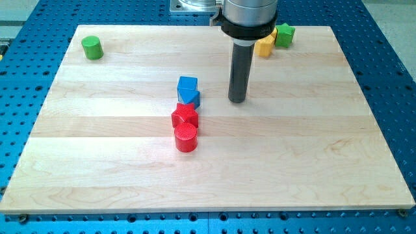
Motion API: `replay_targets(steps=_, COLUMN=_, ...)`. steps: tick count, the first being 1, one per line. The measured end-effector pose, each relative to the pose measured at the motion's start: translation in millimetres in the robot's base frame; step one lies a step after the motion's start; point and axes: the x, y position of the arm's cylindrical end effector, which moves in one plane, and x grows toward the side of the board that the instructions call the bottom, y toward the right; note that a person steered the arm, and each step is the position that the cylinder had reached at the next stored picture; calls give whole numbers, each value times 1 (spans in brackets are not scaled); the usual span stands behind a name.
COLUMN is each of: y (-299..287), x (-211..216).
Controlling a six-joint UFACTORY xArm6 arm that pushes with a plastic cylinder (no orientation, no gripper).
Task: Move the green circle to the top center
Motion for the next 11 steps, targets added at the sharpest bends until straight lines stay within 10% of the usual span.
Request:
replay_targets(steps=2, y=-91, x=-103)
replay_targets(steps=3, y=-257, x=-106)
replay_targets(steps=5, y=-353, x=-119)
replay_targets(steps=7, y=-151, x=-126)
replay_targets(steps=9, y=-245, x=-148)
replay_targets(steps=11, y=-125, x=-166)
